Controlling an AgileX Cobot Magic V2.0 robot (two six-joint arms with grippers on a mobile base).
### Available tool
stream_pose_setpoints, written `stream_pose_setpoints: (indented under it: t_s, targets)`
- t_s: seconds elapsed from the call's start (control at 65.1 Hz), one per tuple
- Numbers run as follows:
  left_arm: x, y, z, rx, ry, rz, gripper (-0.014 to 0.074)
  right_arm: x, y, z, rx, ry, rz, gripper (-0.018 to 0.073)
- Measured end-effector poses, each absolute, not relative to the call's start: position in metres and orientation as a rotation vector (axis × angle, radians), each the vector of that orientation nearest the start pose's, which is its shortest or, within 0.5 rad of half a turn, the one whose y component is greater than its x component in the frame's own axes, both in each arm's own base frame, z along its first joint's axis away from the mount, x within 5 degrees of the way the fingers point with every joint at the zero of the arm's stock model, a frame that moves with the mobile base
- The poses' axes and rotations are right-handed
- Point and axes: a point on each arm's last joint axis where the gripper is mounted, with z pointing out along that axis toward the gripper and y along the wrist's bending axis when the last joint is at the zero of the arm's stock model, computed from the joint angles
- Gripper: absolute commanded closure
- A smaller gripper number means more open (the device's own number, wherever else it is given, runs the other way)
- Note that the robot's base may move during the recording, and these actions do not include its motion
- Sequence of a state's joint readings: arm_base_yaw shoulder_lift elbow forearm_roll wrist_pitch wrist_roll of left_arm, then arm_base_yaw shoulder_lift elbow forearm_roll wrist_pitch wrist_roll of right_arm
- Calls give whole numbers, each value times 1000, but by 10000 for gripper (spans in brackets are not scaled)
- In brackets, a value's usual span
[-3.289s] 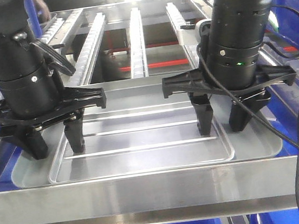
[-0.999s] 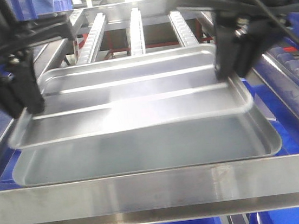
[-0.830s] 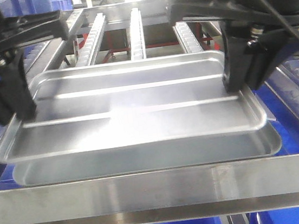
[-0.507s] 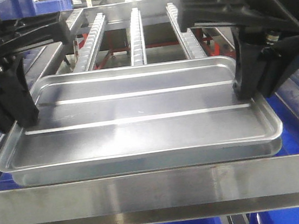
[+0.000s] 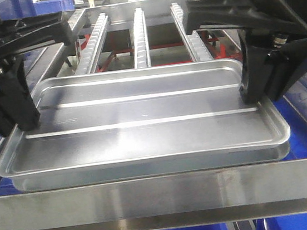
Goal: Grab silver tray and place in blue box
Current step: 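Lift the tray with both grippers and pull it off the shelf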
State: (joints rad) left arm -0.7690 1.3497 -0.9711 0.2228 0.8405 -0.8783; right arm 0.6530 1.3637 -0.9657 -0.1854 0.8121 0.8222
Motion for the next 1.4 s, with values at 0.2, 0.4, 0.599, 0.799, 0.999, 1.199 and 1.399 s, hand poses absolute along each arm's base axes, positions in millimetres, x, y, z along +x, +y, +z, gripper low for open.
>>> stream_pose_setpoints:
  t_s: [0.2, 0.4, 0.599, 0.799, 0.999, 1.199, 1.399]
  targets:
    - [197, -171, 275, 0, 2700, -252, 607, 218, 152, 271, 94, 2689, 251, 503]
    - [197, -171, 275, 0, 2702, -250, 607, 217, 153, 271, 92, 2689, 253, 503]
    - [197, -171, 275, 0, 2702, -250, 607, 217, 153, 271, 92, 2689, 253, 503]
    - [197, -171, 275, 0, 2703, -248, 607, 217, 153, 271, 92, 2689, 253, 503]
    - [197, -171, 275, 0, 2703, -248, 607, 217, 153, 271, 92, 2689, 253, 503]
    - [197, -170, 275, -1, 2705, -246, 607, 217, 153, 271, 91, 2686, 257, 503]
    - [197, -170, 274, -2, 2706, -245, 607, 217, 153, 271, 91, 2686, 257, 503]
